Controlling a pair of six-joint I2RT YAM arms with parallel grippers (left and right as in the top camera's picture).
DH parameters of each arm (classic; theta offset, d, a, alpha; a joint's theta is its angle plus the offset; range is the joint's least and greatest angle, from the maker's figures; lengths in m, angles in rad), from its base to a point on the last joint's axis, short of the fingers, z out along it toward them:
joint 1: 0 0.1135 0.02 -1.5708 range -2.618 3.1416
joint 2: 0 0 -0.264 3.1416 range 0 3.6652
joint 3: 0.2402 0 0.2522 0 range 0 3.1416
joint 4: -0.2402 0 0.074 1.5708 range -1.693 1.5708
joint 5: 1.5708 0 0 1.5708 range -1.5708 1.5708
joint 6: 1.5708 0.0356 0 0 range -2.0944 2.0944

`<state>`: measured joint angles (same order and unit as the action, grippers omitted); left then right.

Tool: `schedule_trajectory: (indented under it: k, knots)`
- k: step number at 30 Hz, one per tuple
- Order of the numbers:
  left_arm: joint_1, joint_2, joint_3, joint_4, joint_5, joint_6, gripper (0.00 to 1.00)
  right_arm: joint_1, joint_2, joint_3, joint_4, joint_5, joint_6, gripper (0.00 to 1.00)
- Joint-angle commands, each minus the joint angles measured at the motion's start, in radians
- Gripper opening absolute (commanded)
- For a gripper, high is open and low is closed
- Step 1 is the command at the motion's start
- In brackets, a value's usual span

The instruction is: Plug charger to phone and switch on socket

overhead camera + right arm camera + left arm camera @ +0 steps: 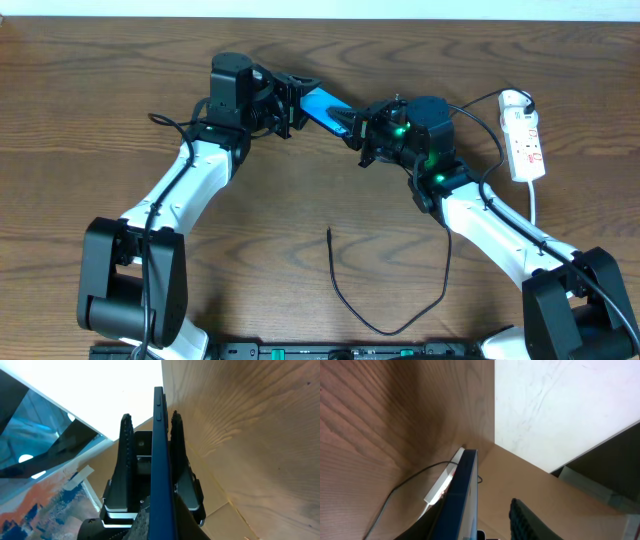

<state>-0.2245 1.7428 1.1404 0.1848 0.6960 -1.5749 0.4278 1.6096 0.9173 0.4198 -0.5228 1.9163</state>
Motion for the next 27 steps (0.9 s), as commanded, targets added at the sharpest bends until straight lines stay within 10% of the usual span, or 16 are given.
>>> schedule_trajectory:
  k: [1,9,27]
  knots:
    - [-0.002,-0.024,0.003,0.004,-0.01,-0.002,0.36,0.007,-0.008,0.018,0.014,0.002,0.021,0.01]
    - [-0.002,-0.024,0.003,0.004,-0.009,-0.002,0.15,0.031,-0.008,0.018,0.014,0.05,0.021,0.01]
    - [-0.002,-0.024,0.003,0.004,-0.01,-0.002,0.07,0.042,-0.008,0.018,0.019,0.069,0.024,0.01]
